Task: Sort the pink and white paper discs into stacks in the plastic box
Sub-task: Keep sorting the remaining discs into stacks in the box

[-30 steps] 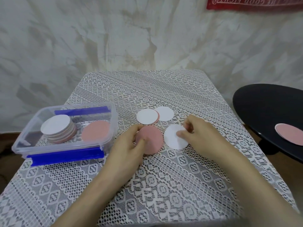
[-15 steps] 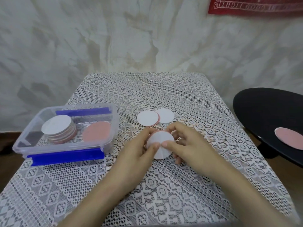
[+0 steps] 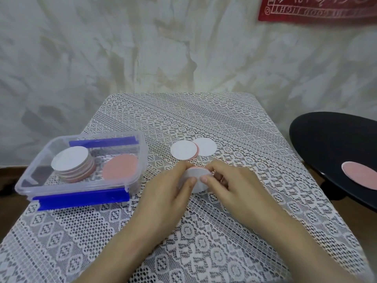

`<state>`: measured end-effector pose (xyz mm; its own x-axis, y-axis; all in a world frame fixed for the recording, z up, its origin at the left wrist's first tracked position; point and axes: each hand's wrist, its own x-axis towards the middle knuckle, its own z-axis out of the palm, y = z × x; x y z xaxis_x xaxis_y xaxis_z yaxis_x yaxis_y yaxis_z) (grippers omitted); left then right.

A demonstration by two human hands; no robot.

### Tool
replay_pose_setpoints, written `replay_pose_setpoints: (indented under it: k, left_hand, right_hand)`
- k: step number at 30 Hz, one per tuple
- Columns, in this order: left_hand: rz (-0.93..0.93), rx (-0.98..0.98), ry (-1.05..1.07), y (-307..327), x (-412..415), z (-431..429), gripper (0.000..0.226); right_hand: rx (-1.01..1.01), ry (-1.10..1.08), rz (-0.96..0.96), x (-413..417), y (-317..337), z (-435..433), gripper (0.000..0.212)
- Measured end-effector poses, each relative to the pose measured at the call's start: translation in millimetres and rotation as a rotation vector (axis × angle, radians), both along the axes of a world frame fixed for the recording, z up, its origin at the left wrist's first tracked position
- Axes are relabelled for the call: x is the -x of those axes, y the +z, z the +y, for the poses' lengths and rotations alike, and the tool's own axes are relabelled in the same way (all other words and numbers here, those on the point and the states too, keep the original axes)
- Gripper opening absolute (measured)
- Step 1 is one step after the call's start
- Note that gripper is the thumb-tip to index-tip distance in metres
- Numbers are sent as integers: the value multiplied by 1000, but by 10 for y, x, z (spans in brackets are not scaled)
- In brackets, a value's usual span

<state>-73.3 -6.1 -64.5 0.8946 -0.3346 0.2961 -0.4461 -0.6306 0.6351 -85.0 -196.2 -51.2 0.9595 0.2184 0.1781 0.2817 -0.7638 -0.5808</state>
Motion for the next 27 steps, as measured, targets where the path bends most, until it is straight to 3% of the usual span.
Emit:
replay_pose_setpoints:
  k: [4, 8, 13, 18, 22, 27]
  left_hand:
    - [13, 9, -4, 1, -7, 5, 15]
    - [-18, -78, -1, -25, -24, -3, 6]
    - [-73, -62, 35, 65, 14, -28, 10]
    - [-44, -131, 19, -29, -26, -37, 10]
    - [-91, -102, 38, 15, -4, -48, 9]
    - [-21, -114, 16, -50, -11, -26, 21]
  right_hand:
    - [-4, -4, -47, 21, 10, -6, 17]
    - [94, 10, 48, 27, -43, 36, 16]
    - [68, 4, -16, 39, 6, 93, 12]
    - [153, 2, 48, 56, -43, 131, 19]
    - [129, -6, -14, 68, -24, 136, 14]
    - [175, 15, 40, 68, -64, 115, 16]
